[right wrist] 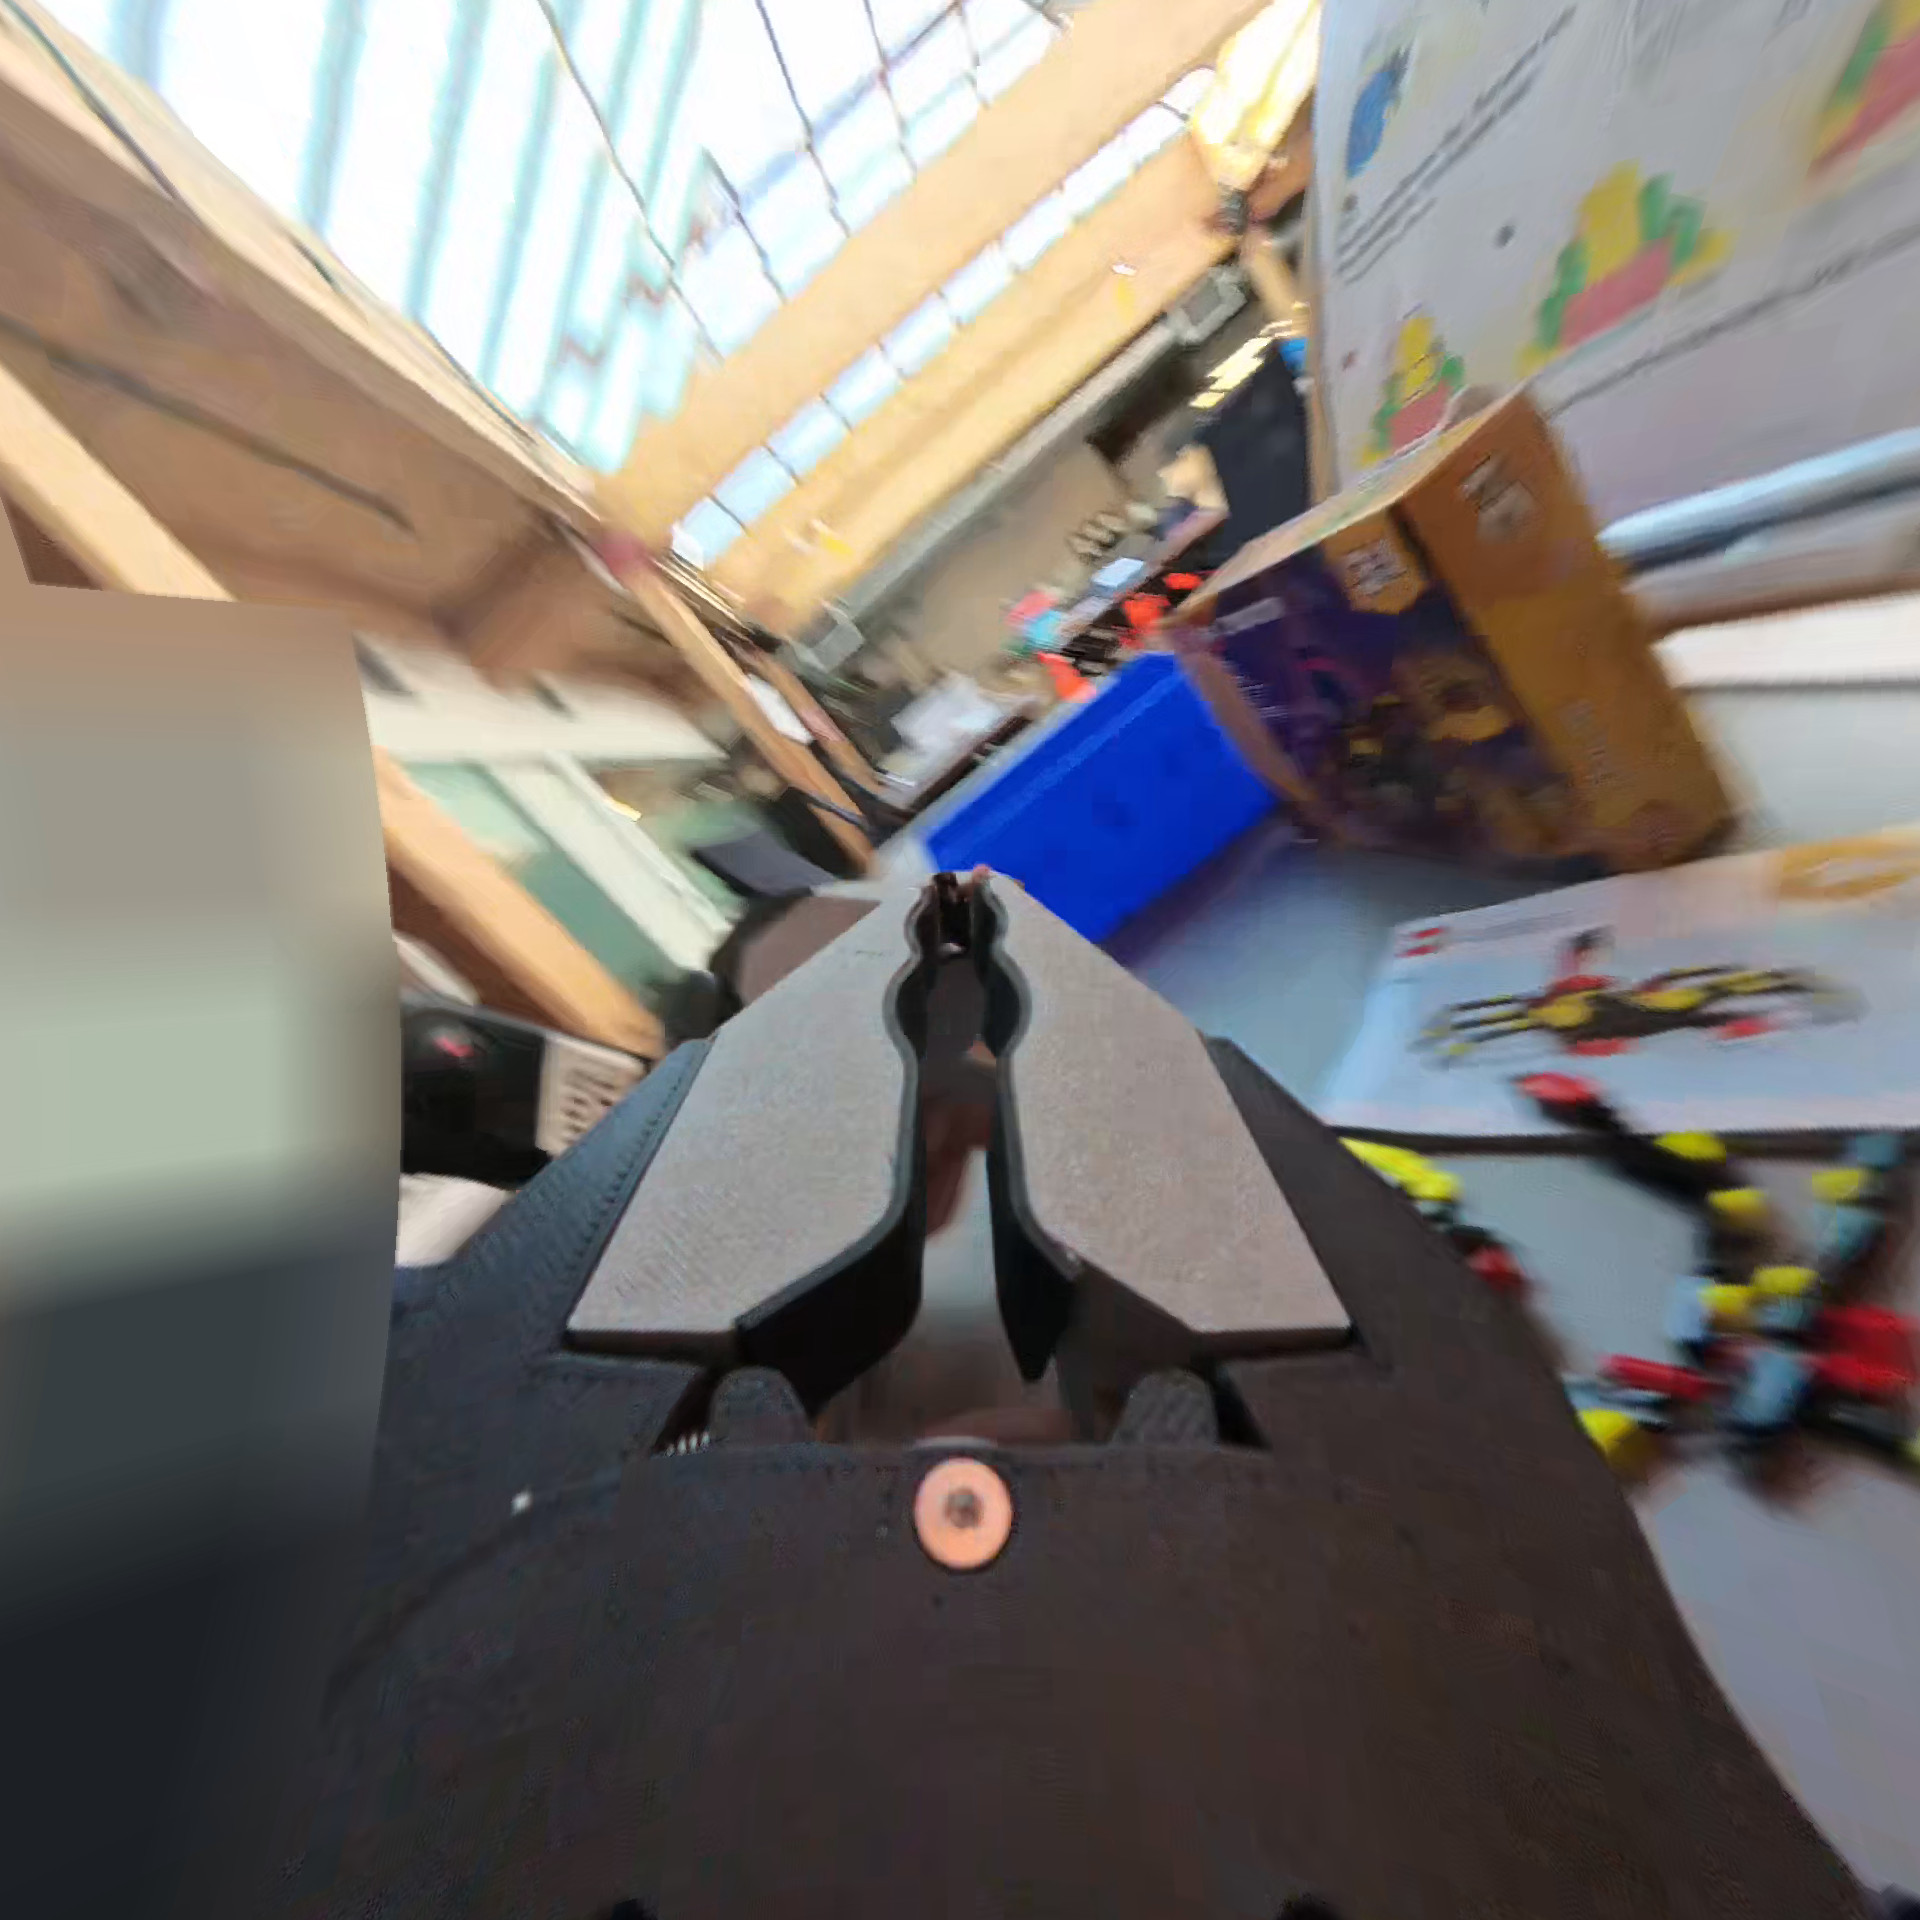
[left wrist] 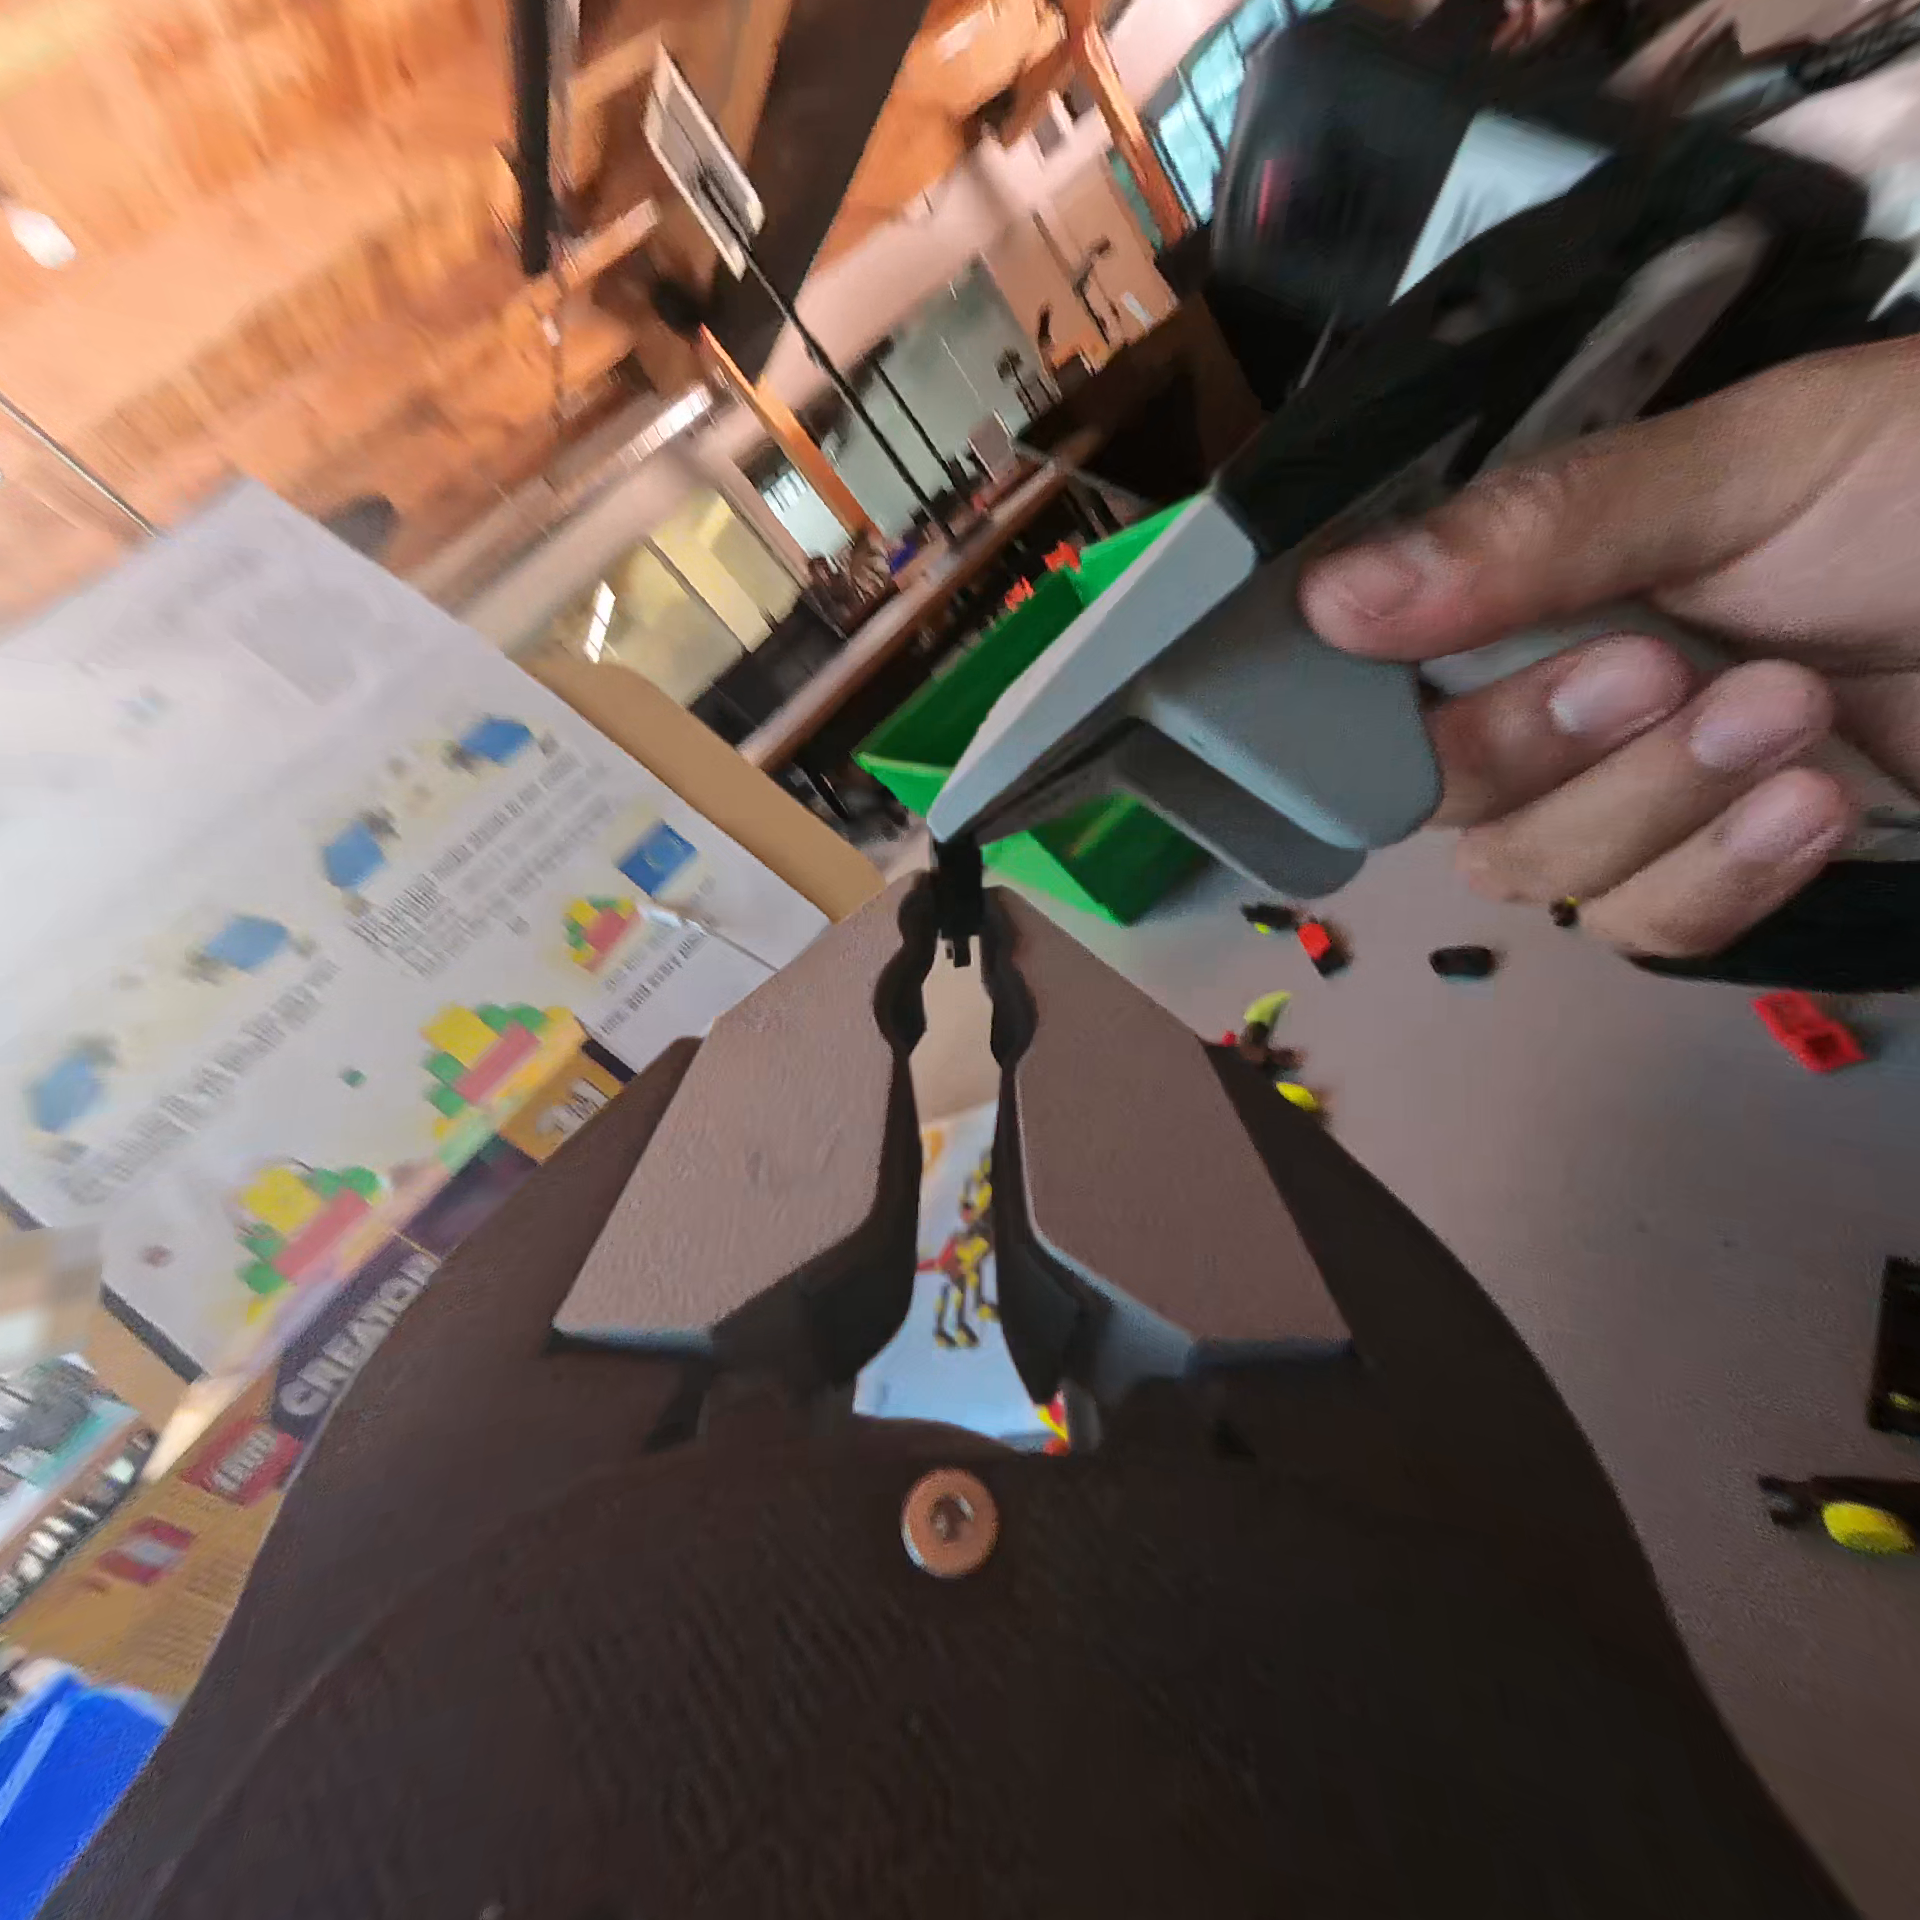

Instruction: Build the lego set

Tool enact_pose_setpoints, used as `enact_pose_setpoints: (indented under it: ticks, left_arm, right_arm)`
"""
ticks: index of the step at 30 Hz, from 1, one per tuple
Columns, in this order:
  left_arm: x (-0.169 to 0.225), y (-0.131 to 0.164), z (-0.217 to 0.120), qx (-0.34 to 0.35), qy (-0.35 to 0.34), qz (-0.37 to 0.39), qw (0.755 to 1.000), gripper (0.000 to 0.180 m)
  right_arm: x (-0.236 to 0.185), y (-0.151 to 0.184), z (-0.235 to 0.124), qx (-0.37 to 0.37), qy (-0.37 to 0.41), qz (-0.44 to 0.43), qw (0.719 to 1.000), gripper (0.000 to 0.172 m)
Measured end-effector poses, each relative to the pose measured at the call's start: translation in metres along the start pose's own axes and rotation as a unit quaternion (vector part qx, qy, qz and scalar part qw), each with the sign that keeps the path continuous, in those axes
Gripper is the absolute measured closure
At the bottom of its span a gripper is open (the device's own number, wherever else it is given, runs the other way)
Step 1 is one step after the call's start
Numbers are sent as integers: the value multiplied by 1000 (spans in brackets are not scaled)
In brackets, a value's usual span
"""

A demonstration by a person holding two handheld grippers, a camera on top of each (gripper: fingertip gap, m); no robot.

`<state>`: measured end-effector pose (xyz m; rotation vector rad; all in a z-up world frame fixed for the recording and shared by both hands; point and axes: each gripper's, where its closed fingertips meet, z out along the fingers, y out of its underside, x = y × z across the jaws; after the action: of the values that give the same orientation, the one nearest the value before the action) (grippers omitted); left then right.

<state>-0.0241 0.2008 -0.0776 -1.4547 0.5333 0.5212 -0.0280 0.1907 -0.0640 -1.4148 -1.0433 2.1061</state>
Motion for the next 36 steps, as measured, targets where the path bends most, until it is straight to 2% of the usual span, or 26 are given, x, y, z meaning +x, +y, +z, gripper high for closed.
enact_pose_setpoints:
  ticks: [2,3,6,10,15,24,25,26,27,29,31,34,36]
  left_arm:
    - [-1,-15,-6,37,-11,17,999,176]
    - [-1,-20,-9,57,-7,17,998,176]
    - [-3,-32,-18,107,12,-2,994,177]
    - [-2,-27,-16,93,-1,18,996,176]
    - [0,-20,-11,72,-4,25,997,176]
    - [2,-11,-5,43,-18,59,997,176]
    - [3,-11,-5,46,-20,63,997,175]
    - [8,-25,-10,92,-13,81,992,177]
    - [14,-35,-15,100,-19,113,988,177]
    - [25,-46,-17,114,-25,141,983,177]
    - [19,-31,-9,95,-12,106,990,176]
    - [12,-7,-5,74,46,17,996,175]
    - [16,6,-4,41,96,-32,994,175]
  right_arm:
    - [-15,-5,-3,30,-92,120,988,172]
    - [-22,-5,-3,32,-113,134,984,172]
    - [-35,-6,-2,17,-118,83,989,172]
    - [-27,-4,-2,13,-68,50,996,171]
    - [-17,-4,-3,11,7,-34,999,171]
    - [-3,-3,-5,12,59,-66,996,171]
    - [5,-3,-6,14,84,-66,994,171]
    - [24,-7,-13,23,128,-65,989,171]
    - [41,-10,-20,29,148,-41,988,171]
    - [49,-22,-32,63,111,17,992,171]
    - [44,-31,-38,73,92,16,993,172]
    - [36,-33,-34,39,91,-23,995,172]
    - [34,-21,-29,-28,85,-55,994,171]
